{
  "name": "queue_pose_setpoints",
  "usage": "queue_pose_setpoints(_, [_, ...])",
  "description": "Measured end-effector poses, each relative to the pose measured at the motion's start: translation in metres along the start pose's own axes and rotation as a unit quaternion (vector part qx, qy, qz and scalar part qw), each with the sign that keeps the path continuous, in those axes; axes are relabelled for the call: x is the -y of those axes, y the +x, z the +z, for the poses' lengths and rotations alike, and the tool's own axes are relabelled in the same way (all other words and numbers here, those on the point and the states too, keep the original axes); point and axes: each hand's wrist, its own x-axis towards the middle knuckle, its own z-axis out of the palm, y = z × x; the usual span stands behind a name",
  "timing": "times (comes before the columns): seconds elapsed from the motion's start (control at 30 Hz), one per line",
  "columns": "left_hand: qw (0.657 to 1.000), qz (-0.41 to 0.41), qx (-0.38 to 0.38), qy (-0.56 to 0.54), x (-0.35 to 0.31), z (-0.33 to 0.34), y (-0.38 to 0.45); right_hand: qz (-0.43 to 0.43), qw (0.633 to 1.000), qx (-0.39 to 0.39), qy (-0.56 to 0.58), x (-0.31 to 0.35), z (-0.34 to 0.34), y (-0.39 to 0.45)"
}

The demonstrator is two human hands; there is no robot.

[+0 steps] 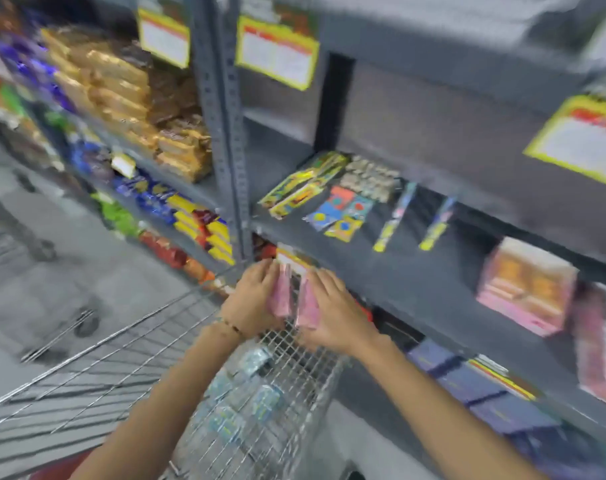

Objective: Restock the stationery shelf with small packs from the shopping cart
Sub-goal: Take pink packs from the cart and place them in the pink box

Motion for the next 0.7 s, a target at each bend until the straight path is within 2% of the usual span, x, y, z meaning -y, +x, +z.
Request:
queue_pose_setpoints(0.1, [0.994, 0.096, -0.033, 0.04, -0.068, -0.03, 0.045, 0.027, 0.998, -0.057, -0.008, -0.035, -0.059, -0.033])
queue_pose_setpoints(0.23, [0.978, 0.202, 0.015, 0.041, -0.166, -0.035, 0.107, 0.133, 0.987, -0.088, 0.015, -0.102, -0.108, -0.073])
queue_pose_setpoints(0.33, [0.974, 0.218, 0.064, -0.01, -0.242, -0.015, 0.148, 0.209, 0.971, -0.104, 0.043, -0.16, -0.134, -0.114])
queue_pose_setpoints(0.47, [0.962, 0.234, 0.142, -0.014, -0.323, 0.014, 0.186, 0.263, 0.959, -0.1, 0.048, -0.227, -0.148, -0.149])
queue_pose_setpoints(0.7, [0.955, 0.2, 0.218, 0.017, -0.36, 0.057, 0.219, 0.278, 0.956, -0.084, 0.041, -0.301, -0.14, -0.146])
